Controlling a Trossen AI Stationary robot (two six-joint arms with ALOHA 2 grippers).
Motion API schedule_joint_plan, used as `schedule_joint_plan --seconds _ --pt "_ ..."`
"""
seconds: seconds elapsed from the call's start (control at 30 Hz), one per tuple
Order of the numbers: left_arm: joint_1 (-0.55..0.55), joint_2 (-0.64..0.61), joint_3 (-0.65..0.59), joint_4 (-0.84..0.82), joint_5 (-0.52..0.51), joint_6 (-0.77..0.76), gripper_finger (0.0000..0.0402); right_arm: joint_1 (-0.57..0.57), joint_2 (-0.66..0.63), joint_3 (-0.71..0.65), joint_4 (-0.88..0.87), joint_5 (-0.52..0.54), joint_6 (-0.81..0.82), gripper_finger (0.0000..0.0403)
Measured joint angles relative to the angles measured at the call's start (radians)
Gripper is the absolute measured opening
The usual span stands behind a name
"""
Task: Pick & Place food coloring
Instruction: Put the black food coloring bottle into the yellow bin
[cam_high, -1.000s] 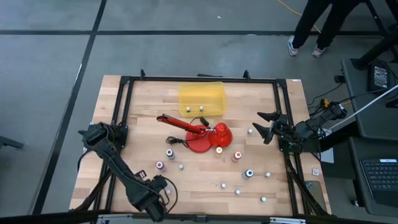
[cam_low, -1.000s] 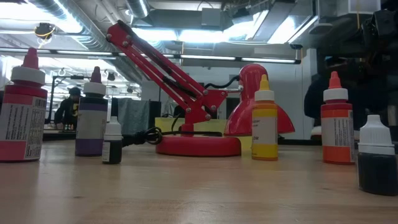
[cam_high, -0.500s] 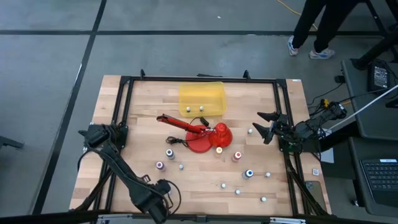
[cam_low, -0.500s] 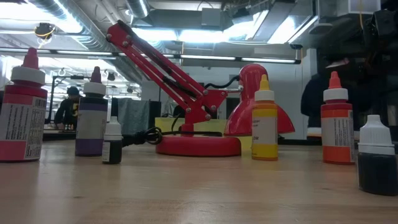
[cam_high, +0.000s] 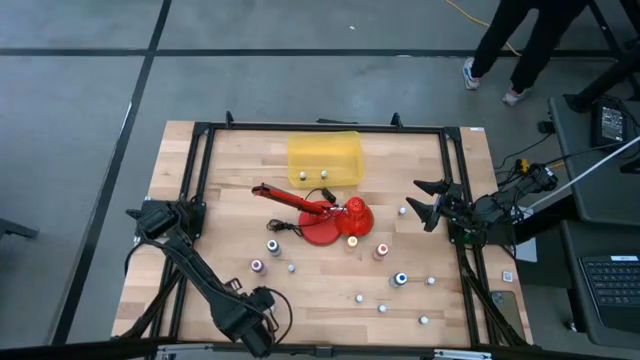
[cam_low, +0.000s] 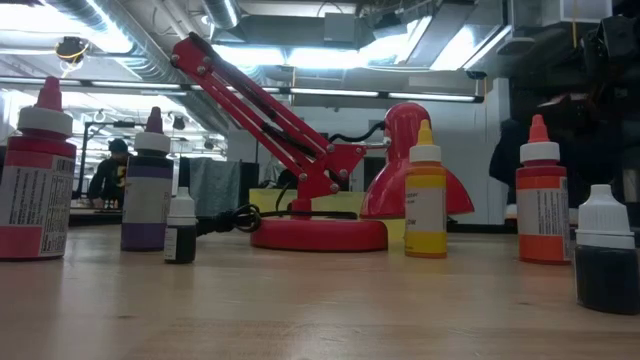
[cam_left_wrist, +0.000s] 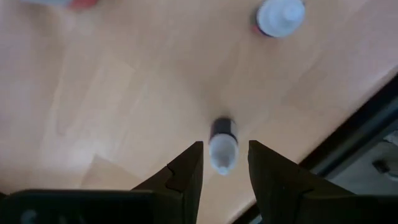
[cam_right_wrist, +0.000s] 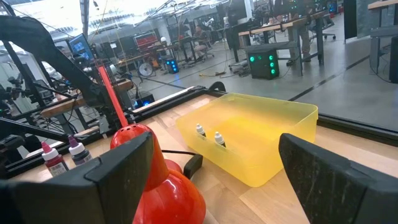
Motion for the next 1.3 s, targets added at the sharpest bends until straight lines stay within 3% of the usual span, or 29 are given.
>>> schedule_joint_plan --seconds 0.7,1.1,1.3 --pt "-0.006 0.0 -0.046 0.051 0.031 -0.006 0.0124 0.0 0.0 0.0 0.0 0.0 0.0 0.0347" --pt "-0.001 -0.001 -0.046 0.048 0.038 0.032 0.0041 0.0 0.0 0.0 0.0 0.0 0.0 0.0347" --pt "0.015 -0.043 -0.046 0.037 0.039 0.075 0.0049 0.0 0.0 0.0 0.0 0.0 0.0 0.0347"
